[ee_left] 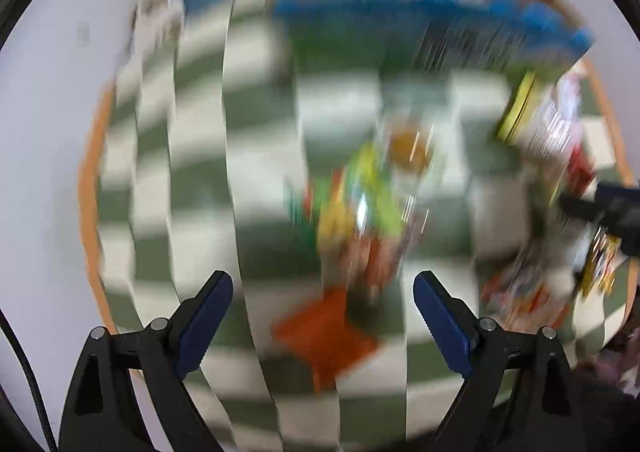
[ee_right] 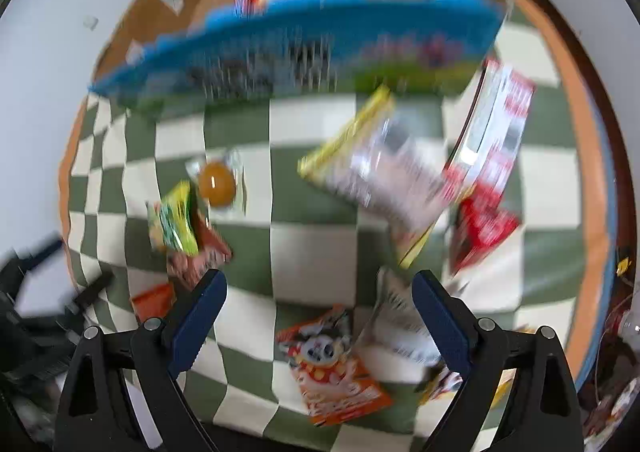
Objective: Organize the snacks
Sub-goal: 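Grasp the orange chip bag with the left tool while the right tool grasps the panda snack bag, then carry both bags into the box and release them beside the noodle pack, then withdraw both tools from the box toward the remaining snacks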
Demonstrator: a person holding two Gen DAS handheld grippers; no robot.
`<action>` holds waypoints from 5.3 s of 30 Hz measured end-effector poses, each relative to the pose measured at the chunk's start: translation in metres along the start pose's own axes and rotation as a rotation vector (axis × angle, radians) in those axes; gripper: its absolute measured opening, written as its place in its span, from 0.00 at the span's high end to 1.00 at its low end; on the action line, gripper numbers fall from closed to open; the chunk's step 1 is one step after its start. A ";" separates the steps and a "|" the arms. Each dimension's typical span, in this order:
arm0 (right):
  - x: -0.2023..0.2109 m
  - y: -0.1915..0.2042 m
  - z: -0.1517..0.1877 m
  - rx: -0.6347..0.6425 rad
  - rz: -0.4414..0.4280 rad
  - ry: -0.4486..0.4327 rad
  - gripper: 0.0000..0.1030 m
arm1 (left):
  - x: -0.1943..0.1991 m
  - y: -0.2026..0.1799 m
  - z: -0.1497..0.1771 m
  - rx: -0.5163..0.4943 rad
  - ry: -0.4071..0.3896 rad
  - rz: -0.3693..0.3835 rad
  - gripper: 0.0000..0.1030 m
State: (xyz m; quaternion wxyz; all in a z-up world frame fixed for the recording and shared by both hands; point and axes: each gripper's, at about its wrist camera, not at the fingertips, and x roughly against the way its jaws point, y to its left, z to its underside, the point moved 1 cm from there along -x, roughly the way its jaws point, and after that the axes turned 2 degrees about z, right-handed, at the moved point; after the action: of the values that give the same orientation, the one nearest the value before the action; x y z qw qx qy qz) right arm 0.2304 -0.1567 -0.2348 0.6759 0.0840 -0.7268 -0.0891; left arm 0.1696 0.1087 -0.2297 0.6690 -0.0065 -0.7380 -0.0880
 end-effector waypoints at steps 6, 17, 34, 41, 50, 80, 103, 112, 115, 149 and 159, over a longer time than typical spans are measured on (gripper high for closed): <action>-0.039 0.014 0.021 0.062 0.018 0.141 0.07 | -0.071 0.041 0.043 0.302 0.206 0.140 0.10; -0.115 0.030 0.076 0.270 0.202 0.372 0.33 | -0.113 0.046 0.045 0.409 0.246 0.145 0.14; -0.099 0.013 0.059 0.029 0.007 0.232 0.32 | -0.119 -0.031 0.030 0.240 0.195 0.164 0.49; -0.103 0.022 0.066 0.073 0.027 0.245 0.25 | -0.123 -0.032 0.031 0.236 0.203 0.172 0.48; -0.125 0.042 0.074 0.127 0.144 0.216 0.40 | -0.117 -0.024 0.037 0.263 0.182 0.149 0.56; 0.079 0.023 -0.056 0.033 -0.140 -0.155 0.47 | 0.097 -0.039 -0.109 0.140 -0.201 0.325 0.56; 0.025 -0.042 -0.310 0.031 0.132 -0.183 0.47 | -0.001 -0.020 -0.341 0.093 -0.038 0.139 0.55; 0.001 -0.043 -0.327 0.051 0.159 -0.146 0.06 | -0.012 -0.021 -0.359 0.125 -0.040 0.177 0.10; -0.001 -0.041 -0.327 0.053 0.170 -0.142 0.05 | -0.008 -0.024 -0.360 0.123 -0.061 0.178 0.10; 0.114 -0.020 -0.183 0.031 0.142 -0.430 0.05 | 0.115 -0.040 -0.208 0.137 -0.422 0.103 0.10; 0.145 -0.011 -0.123 0.033 0.082 -0.450 0.05 | 0.138 -0.039 -0.157 0.159 -0.448 0.121 0.10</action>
State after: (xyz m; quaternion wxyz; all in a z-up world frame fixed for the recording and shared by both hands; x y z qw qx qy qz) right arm 0.3431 -0.2041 -0.0886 0.4981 0.0434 -0.8635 -0.0661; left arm 0.3052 0.0340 -0.0837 0.4909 -0.0175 -0.8709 0.0139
